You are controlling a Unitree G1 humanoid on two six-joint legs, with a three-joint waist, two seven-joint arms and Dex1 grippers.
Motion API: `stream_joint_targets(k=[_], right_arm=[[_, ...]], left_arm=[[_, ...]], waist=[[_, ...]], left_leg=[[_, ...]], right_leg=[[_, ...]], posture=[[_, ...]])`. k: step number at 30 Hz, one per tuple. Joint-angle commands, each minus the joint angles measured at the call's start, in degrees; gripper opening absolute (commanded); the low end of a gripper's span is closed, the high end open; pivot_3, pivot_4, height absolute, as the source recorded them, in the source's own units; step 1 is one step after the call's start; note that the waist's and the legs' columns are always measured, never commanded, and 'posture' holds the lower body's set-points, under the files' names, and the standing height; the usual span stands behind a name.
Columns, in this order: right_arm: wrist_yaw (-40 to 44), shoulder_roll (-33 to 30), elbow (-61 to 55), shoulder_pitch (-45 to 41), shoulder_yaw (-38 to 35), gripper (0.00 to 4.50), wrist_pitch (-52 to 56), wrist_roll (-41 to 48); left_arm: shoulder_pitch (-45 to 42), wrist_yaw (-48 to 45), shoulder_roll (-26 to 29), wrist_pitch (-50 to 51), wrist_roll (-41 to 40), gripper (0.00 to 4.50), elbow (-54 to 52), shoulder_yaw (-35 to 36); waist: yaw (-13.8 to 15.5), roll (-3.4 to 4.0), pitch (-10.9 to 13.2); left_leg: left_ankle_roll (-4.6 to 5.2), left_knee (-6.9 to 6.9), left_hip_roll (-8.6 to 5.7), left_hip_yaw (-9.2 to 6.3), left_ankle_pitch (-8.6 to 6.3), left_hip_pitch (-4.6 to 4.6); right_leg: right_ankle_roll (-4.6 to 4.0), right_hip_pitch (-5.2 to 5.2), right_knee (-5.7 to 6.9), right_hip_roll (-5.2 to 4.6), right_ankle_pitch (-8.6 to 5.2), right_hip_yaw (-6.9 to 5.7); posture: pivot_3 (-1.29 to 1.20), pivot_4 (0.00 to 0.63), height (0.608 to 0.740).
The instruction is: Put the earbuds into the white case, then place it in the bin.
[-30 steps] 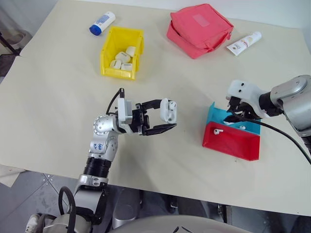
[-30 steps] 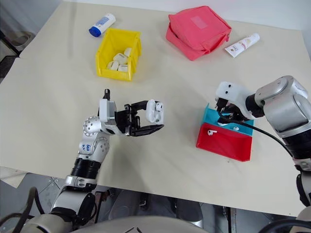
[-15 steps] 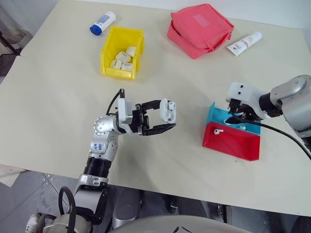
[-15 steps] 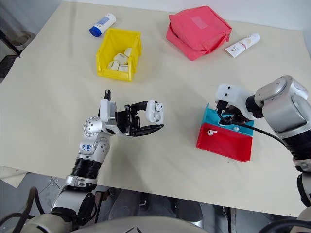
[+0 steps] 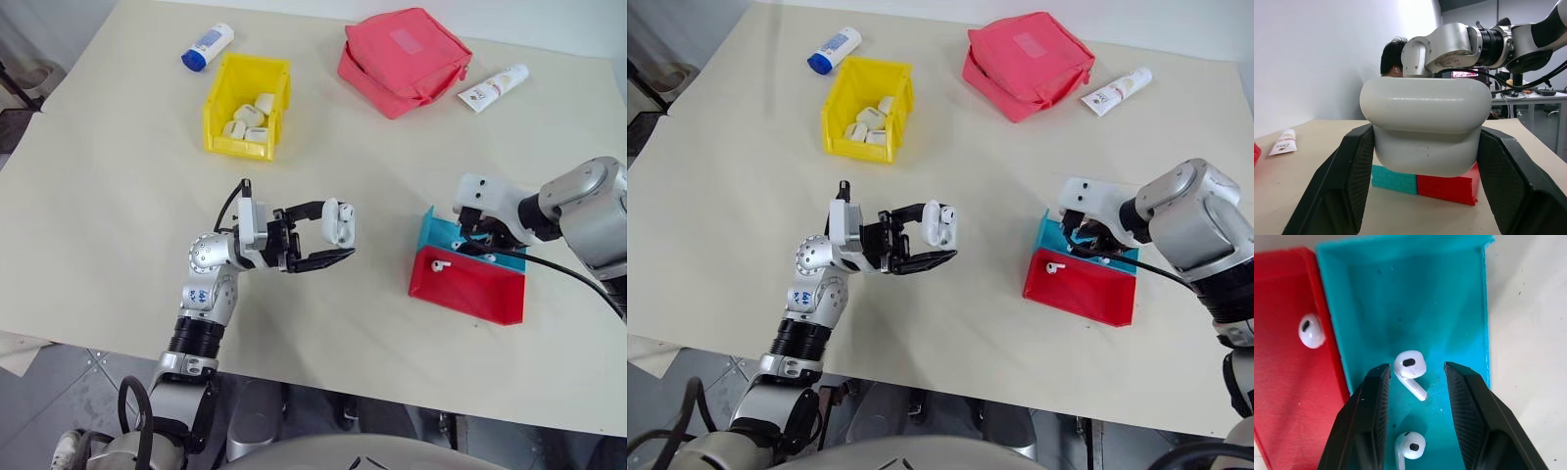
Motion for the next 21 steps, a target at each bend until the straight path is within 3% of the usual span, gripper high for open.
stream_joint_targets(k=[1, 21], right_arm=[[0.0, 0.0, 0.6, 0.0, 0.4, 1.82, -1.1, -1.5], [0.0, 2.8, 2.7, -0.7, 0.0, 1.82, -2.6, -2.8]], left_arm=[[-0.6, 0.3, -0.3, -0.9, -0.2, 2.79, -2.1, -0.1], [0.1, 1.1, 0.1, -0.9, -0.1, 2.79, -3.0, 0.1]], waist=[[0.0, 0.00, 0.0], [-0.6, 0.00, 0.0]], left_leg=[[0.00, 0.00, 0.00, 0.00, 0.00, 0.00], [-0.01, 0.07, 0.02, 0.00, 0.01, 0.11]], right_leg=[[0.00, 0.00, 0.00, 0.00, 0.00, 0.00], [0.00, 0.06, 0.10, 0.00, 0.00, 0.01]], posture=[[0.00, 0.150, 0.740], [0.00, 0.150, 0.740]])
